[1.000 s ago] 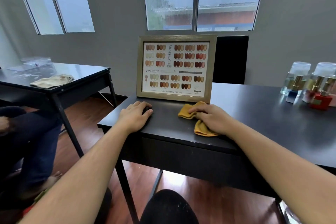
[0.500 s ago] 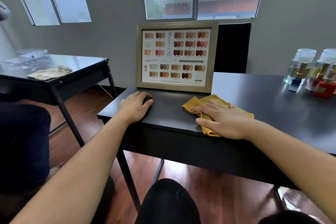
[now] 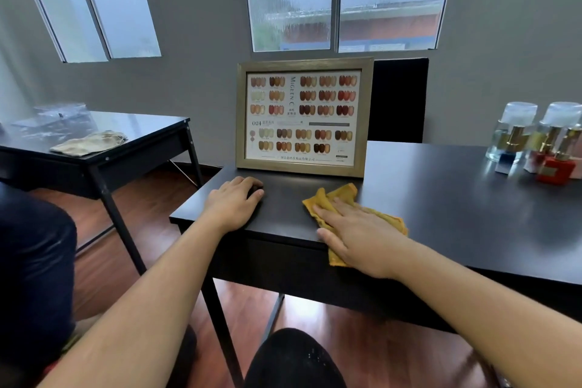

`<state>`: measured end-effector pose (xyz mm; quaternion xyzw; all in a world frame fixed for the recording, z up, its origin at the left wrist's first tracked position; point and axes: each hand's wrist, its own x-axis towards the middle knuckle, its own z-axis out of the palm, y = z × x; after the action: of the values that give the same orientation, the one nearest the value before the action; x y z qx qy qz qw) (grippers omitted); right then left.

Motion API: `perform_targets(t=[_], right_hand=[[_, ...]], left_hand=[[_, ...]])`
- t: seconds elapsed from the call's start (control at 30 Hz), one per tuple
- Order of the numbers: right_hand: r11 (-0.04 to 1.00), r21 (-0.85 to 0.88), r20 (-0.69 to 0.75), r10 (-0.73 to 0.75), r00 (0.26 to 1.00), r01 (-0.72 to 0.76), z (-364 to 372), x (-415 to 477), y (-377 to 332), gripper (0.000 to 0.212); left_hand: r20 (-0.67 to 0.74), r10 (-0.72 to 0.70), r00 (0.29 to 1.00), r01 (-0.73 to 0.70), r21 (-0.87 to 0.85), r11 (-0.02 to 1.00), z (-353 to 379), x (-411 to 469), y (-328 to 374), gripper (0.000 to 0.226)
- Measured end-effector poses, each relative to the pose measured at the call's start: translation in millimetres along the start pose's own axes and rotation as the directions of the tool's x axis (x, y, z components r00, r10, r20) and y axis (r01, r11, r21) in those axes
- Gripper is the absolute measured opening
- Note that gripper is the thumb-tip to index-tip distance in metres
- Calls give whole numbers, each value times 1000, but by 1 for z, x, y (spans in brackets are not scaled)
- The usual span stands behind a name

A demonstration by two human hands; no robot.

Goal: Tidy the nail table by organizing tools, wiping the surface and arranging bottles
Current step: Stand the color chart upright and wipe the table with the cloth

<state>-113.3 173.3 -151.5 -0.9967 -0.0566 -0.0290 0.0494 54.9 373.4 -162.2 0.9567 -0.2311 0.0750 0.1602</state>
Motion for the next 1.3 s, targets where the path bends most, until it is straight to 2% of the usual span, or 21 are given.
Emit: perform_targets(t=[0.1,0.2,0.3,0.4,0.5,0.6,0.67,0.73,0.83,1.03,1.13,1.3], right_hand=[[987,50,23,153,988,-154,-6,-9,18,58],[957,8,83,287,954,-289,-9,5,19,69],[943,-7,78,332,940,-332,-6,32,-2,74],[966,19,61,257,965,-258,-1,58,-36,74],[994,14,85,108,990,-110,3,69,-60,67],[998,12,118,-61,991,60,0,58,-52,59],[992,36,139,-123,983,119,-3,44,-35,57],[994,53,135,-97,986,91,-6,34,-18,57],[998,29,125,44,991,-48,-8,34,-2,61],[988,12,128,149,980,-152,-3,81,-23,65],[993,16,126,117,985,-120,0,104,-45,64],[999,22,158,-35,987,32,2,113,-70,59]], left_hand=[[0,-4,1000,4,-3,1000,0,0,-1,36],[-4,-14,1000,14,4,1000,0,1,1,35],[-8,-17,1000,17,-1,1000,0,0,2,34],[-16,-21,1000,21,-30,999,-1,1,1,35],[-26,-23,999,21,-77,997,-1,1,0,36],[-19,-14,1000,11,-134,991,-3,3,-7,33],[-13,-27,1000,24,-138,990,-8,5,-19,31],[-15,-66,998,64,-106,992,-13,6,-33,31],[-28,-100,995,97,-84,992,-13,7,-41,32],[-69,-109,992,102,-103,990,-9,8,-40,39],[-92,-127,988,113,-141,983,-10,6,-41,42],[-128,-143,981,117,-188,975,-12,5,-39,45]])
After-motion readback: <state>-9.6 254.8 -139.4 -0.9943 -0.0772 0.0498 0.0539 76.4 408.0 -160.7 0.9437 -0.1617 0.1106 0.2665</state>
